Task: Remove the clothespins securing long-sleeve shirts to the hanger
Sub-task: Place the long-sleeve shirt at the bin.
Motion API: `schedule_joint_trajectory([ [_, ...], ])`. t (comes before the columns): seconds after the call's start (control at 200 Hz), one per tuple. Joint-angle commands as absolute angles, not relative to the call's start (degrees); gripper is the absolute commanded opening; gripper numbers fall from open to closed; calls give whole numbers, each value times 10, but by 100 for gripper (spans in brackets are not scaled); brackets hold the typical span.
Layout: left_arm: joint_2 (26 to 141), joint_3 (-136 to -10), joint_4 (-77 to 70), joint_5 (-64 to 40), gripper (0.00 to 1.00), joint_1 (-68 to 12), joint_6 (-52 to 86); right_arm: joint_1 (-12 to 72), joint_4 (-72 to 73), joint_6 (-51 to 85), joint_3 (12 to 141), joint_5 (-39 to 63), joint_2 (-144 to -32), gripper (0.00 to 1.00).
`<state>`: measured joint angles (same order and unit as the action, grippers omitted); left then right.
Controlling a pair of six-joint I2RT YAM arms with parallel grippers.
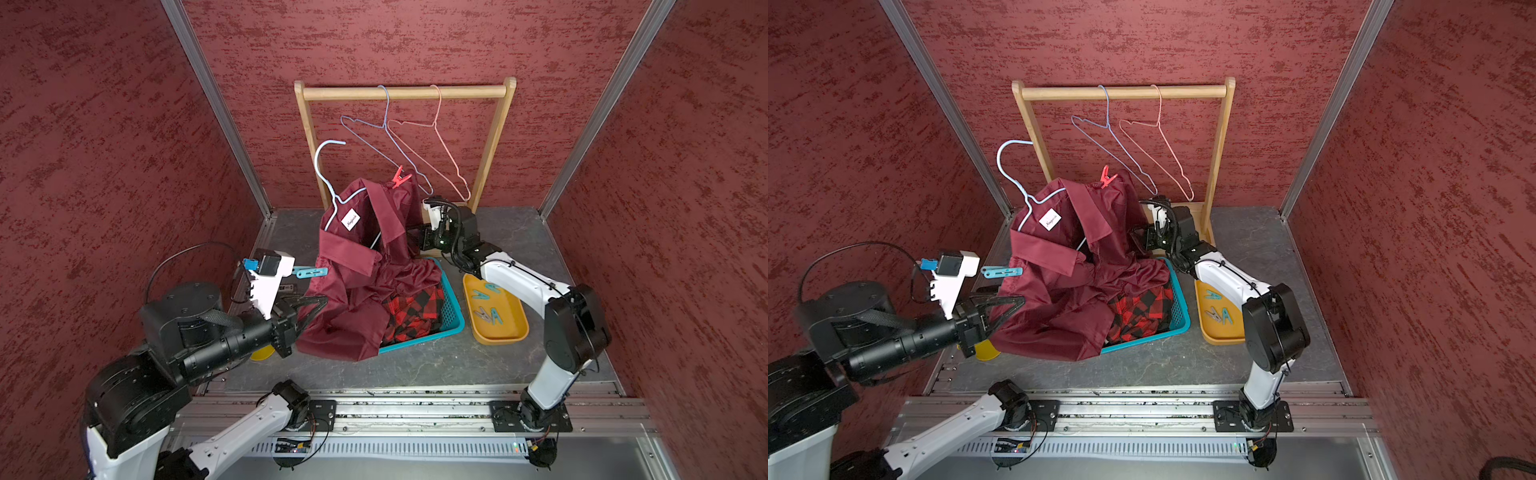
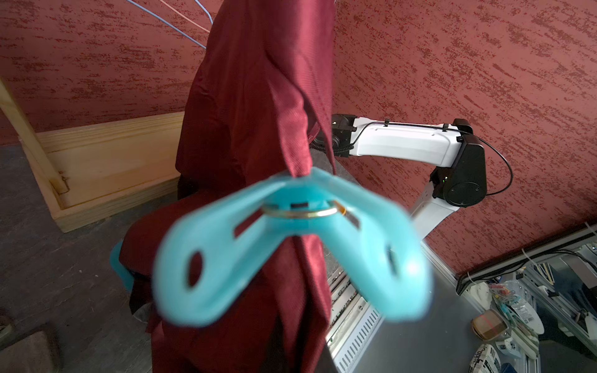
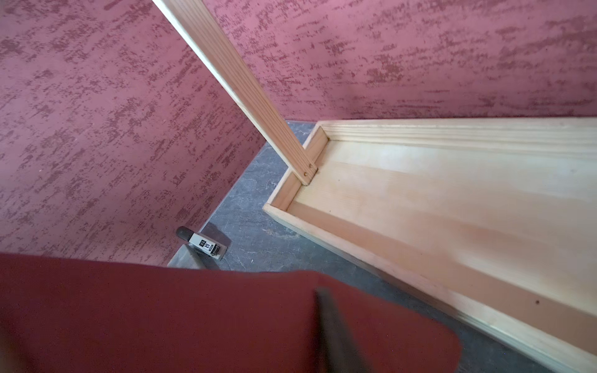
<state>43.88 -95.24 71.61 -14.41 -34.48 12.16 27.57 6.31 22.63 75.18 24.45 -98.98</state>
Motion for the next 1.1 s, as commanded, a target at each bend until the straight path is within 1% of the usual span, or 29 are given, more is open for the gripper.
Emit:
schedule_joint_trajectory([
  [0.0, 440, -952, 657, -131, 0, -348, 112, 280, 81, 250, 742, 269, -935, 0],
  [0.26, 434, -934, 625, -81, 0, -348, 98, 306, 7, 288, 777, 260, -842, 0],
  [0.451, 426, -923, 623, -71, 0, -347, 96, 337, 8, 344, 781, 257, -789, 0],
  [0.561, 420, -913, 618, -69, 0, -347, 96, 368, -3, 351, 781, 236, -780, 0],
  [0.676, 422, -916, 624, -68, 0, -348, 95, 386, 10, 386, 766, 248, -776, 0],
  [0.801, 419, -913, 626, -65, 0, -348, 94, 415, -1, 386, 793, 229, -770, 0],
  [1.092, 419, -902, 618, -68, 0, -348, 92, 462, 4, 415, 817, 233, -774, 0],
])
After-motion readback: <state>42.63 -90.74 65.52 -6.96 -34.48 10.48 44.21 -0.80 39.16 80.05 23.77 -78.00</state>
